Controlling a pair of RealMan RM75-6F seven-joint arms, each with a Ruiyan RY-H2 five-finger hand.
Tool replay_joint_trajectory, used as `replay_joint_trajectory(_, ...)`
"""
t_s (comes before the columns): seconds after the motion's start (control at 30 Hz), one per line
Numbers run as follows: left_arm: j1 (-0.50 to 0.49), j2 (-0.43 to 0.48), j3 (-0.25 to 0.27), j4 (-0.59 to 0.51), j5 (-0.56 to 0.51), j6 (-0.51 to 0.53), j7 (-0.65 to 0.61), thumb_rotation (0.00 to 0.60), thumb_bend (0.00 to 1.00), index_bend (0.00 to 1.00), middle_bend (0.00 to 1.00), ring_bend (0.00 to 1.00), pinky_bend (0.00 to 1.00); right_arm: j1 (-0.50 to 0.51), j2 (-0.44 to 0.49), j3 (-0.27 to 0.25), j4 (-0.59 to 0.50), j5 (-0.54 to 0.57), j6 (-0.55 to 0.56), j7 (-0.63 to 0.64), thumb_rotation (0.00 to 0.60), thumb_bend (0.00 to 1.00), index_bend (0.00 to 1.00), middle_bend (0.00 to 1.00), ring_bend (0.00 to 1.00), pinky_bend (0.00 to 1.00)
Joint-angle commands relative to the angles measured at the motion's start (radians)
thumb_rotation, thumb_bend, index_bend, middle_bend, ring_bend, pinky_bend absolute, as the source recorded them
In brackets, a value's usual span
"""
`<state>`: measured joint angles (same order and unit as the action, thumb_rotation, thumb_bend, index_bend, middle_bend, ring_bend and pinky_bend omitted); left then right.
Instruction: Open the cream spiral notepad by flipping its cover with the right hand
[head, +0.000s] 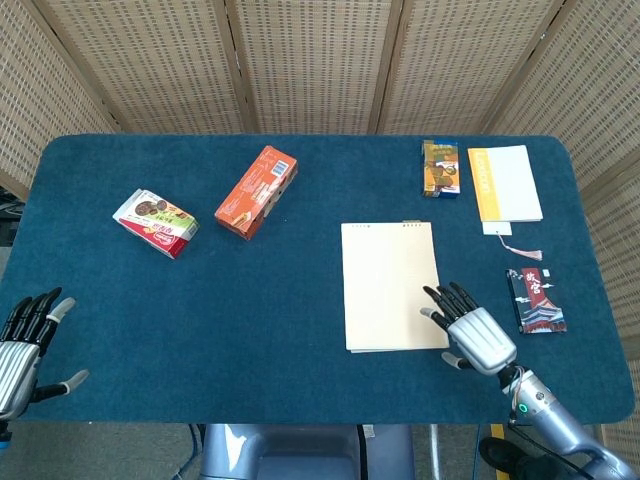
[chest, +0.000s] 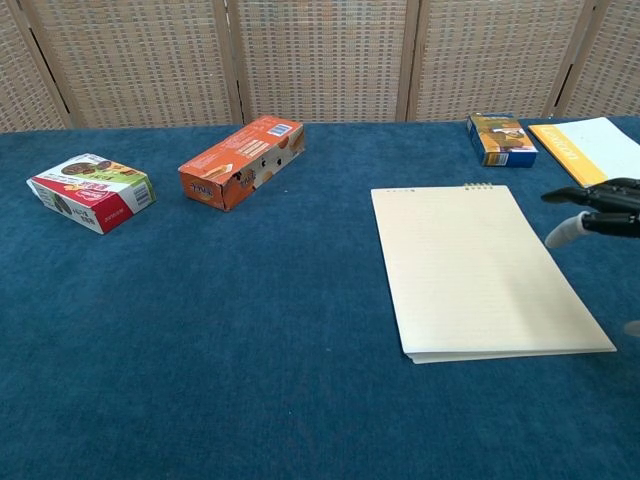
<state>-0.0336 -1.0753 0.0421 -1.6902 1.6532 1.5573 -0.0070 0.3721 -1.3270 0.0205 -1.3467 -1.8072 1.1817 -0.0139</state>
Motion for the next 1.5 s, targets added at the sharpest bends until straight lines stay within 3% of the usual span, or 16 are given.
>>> replay_joint_trajectory(0.03, 0.002, 0.001, 0.002, 0.002, 0.005, 0.005, -0.005, 0.600, 0.00, 0.00, 0.00, 0.00, 0.00, 0.012, -0.026, -0.010, 0.015, 0.011, -0.023, -0.039, 0.600, 0.25, 0.21, 0.01, 0.00, 0.00)
replay_joint_trajectory(0.23, 0.003, 0.001, 0.005, 0.005, 0.010, 0.005, -0.006, 0.600, 0.00, 0.00, 0.00, 0.00, 0.00, 0.021, -0.089, -0.021, 0.082, 0.010, -0.024, -0.151, 0.600, 0.26, 0.21, 0.02, 0.00, 0.00)
replay_joint_trajectory(0.6, -0.001, 0.001, 0.002, 0.003, 0.003, -0.005, -0.002, 0.600, 0.00, 0.00, 0.00, 0.00, 0.00, 0.035, -0.173, -0.042, 0.151, 0.035, -0.029, -0.202, 0.600, 0.26, 0.21, 0.02, 0.00, 0.00)
replay_joint_trajectory(1.0, -0.002, 0.001, 0.000, 0.001, -0.001, -0.007, -0.004, 0.600, 0.00, 0.00, 0.00, 0.00, 0.00, 0.050, -0.192, -0.037, 0.155, 0.072, -0.029, -0.220, 0.600, 0.26, 0.21, 0.02, 0.00, 0.00)
replay_joint_trajectory(1.2, -0.002, 0.001, 0.000, -0.001, -0.003, -0.008, -0.002, 0.600, 0.00, 0.00, 0.00, 0.00, 0.00, 0.055, -0.207, -0.031, 0.163, 0.094, -0.029, -0.231, 0.600, 0.34, 0.21, 0.03, 0.00, 0.00)
replay_joint_trajectory(1.5, -0.002, -0.001, -0.002, -0.002, -0.006, -0.010, 0.002, 0.600, 0.00, 0.00, 0.00, 0.00, 0.00, 0.060, -0.224, -0.034, 0.175, 0.115, -0.032, -0.240, 0.600, 0.34, 0.21, 0.03, 0.00, 0.00)
